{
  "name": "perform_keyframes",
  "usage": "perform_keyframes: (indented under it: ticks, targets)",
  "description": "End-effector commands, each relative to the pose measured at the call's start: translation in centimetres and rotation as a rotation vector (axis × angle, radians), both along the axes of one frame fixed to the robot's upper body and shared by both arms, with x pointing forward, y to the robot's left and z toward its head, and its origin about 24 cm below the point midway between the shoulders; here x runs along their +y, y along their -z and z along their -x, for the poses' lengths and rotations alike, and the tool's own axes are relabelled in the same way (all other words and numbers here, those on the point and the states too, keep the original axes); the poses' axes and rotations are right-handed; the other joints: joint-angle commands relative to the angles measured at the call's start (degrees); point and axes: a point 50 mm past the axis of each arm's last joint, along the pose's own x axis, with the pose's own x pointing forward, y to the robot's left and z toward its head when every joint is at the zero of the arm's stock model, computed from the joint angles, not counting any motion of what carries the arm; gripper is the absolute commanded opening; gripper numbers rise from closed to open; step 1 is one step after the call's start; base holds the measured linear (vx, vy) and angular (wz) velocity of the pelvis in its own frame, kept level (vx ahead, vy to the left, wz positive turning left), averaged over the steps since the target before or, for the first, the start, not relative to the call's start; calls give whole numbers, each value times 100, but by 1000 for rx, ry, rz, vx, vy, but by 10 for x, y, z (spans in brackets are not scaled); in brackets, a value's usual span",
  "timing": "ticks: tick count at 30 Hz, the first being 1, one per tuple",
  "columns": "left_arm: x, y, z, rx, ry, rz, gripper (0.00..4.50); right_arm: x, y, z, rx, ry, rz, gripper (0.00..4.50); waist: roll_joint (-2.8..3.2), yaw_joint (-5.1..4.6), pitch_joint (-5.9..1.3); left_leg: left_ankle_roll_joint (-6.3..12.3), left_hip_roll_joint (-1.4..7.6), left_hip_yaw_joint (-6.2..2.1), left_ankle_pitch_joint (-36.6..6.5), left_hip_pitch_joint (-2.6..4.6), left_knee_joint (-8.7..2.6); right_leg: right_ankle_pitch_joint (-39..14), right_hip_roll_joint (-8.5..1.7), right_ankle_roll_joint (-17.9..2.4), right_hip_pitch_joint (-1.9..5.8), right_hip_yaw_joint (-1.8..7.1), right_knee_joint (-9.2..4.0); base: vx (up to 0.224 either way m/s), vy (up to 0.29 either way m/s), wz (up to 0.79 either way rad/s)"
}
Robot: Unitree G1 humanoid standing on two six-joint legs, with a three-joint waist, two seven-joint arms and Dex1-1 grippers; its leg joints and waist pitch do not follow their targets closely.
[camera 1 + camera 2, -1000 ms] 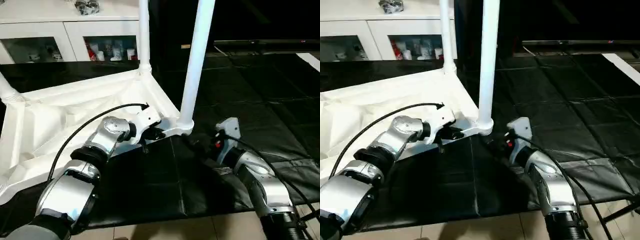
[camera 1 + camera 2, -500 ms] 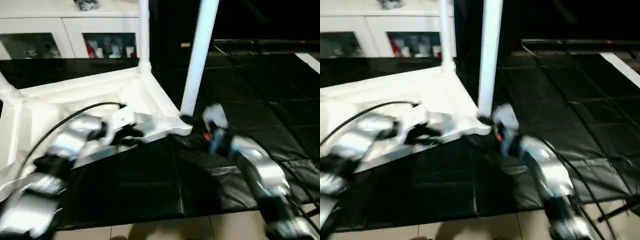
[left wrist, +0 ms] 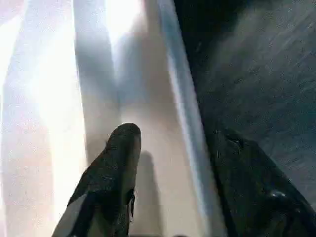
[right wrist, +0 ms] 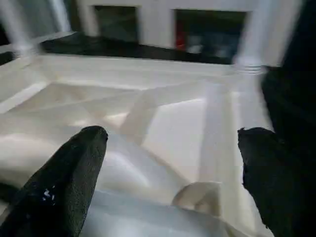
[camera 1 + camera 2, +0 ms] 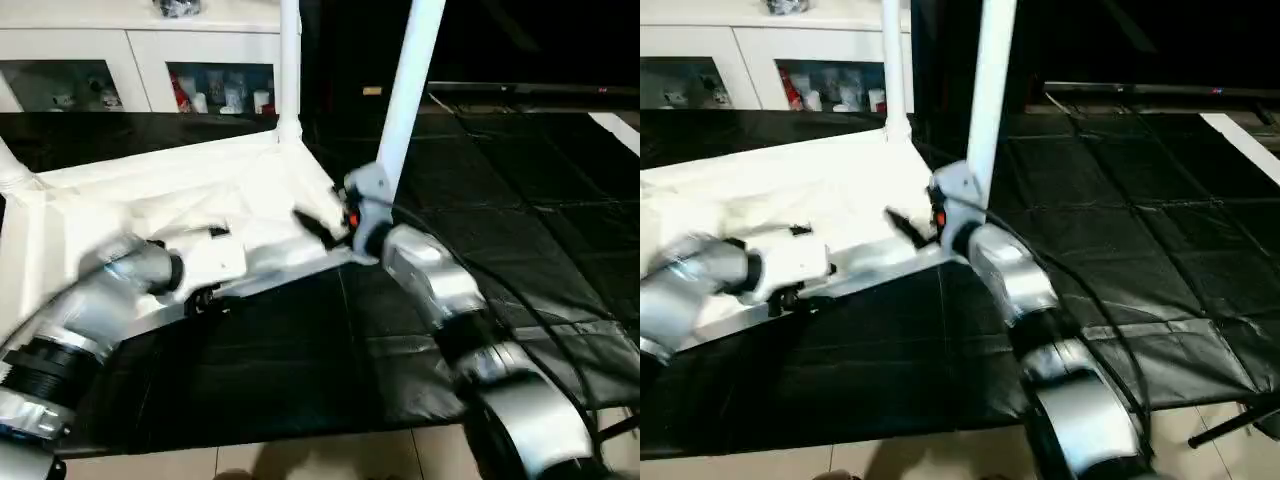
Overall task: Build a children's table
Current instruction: Rotate leg to tighten
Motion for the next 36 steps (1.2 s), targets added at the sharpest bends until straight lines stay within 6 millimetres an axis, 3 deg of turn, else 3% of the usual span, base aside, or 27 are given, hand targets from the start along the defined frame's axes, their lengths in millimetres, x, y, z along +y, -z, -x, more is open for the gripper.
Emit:
perform_keyframes:
  ticks: [1, 6, 7, 9, 14, 15, 20, 23, 25, 30, 32, 33, 34, 35, 36]
  targets:
    - [2, 2, 0, -30, -11, -40, 261, -20, 3, -7, 31, 126, -23, 450, 143, -28, -445, -200, 79, 24, -1018, 49, -407, -733, -183, -1240, 327, 291, -266, 0, 0, 0]
    - [10, 4, -4, -117, -44, -88, 261, -48, 11, -14, 55, 276, -2, 450, 138, -21, -455, -194, 68, 30, -1097, 45, -385, -580, -171, -1331, 329, 279, -253, 0, 0, 0]
    - [10, 4, -5, -130, -46, -85, 261, -54, 12, -15, 57, 300, -2, 450, 159, -15, -447, -191, 63, 25, -1216, 37, -381, -698, -172, -1318, 333, 277, -262, 0, 0, 0]
    - [9, 3, -6, -149, -48, -64, 261, -63, 13, -16, 55, 335, 12, 450, 146, -8, -455, -193, 69, 26, -1291, 46, -378, -797, -187, -1314, 327, 275, -272, 0, 0, 0]
    - [5, 0, -8, -200, -47, -11, 261, -81, 14, -18, 53, 389, 31, 450, 134, 37, -455, -163, 67, 30, -1296, 41, -365, -816, -178, -1328, 324, 273, -270, 0, 0, 0]
    - [5, 0, -8, -207, -48, -2, 261, -84, 14, -18, 52, 395, 34, 450, 106, 48, -457, -144, 66, 30, -1252, 27, -361, -780, -175, -1323, 335, 272, -266, 0, 0, 0]
    - [8, 1, -9, -252, -68, -4, 261, -98, 17, -16, 51, 428, 40, 450, 114, 71, -466, -97, 63, 26, -1201, 16, -349, -758, -181, -1321, 340, 262, -253, 0, 0, 0]
    - [5, -1, -9, -279, -96, 85, 261, -107, 20, -14, 48, 451, 44, 450, 124, 64, -462, -95, 61, 32, -1200, 12, -342, -746, -176, -1333, 338, 262, -259, 0, 0, 0]
    - [-5, -5, -5, -271, -136, 286, 261, -109, 23, -12, 53, 434, 29, 450, 127, 77, -471, -110, 65, 39, -1181, 17, -334, -638, -181, -1408, 345, 261, -248, 0, 0, 0]
    - [-14, -7, 23, -129, -165, 661, 261, -106, 28, 2, 10, 286, 12, 450, 135, 61, -477, 49, 82, 33, -1199, -36, -324, -374, -172, -1515, 381, 250, -226, 0, 0, 0]
    - [-14, -7, 24, -126, -166, 661, 290, -106, 28, 2, 10, 283, 9, 450, 131, 22, -464, 150, 68, 37, -1239, -28, -334, -600, -142, -1477, 357, 238, -275, 0, 0, 0]
    - [-2, 0, 41, -54, -192, 652, 290, -105, 32, 14, -1, 203, -19, 450, 141, 9, -452, 151, 70, 35, -1324, -21, -332, -767, -149, -1429, 375, 247, -289, 0, 0, 0]
    - [6, 2, 52, -8, -197, 624, 299, -104, 34, 22, -12, 160, -19, 450, 126, -31, -411, 176, 102, 7, -1395, -88, -377, -1013, -158, -1276, 390, 242, -310, 0, 0, 0]
    - [6, 2, 52, -8, -197, 624, 310, -104, 34, 22, -12, 160, -19, 450, 139, -12, -420, 172, 100, 13, -1442, -42, -375, -1117, -148, -1214, 383, 238, -330, 0, 0, 0]
    - [25, 3, 72, 92, -206, 546, 323, -102, 35, 38, -40, 114, -49, 450, 172, -26, -422, 189, 118, 7, -1358, -44, -380, -1205, -150, -1137, 364, 255, -335, 0, 0, 0]
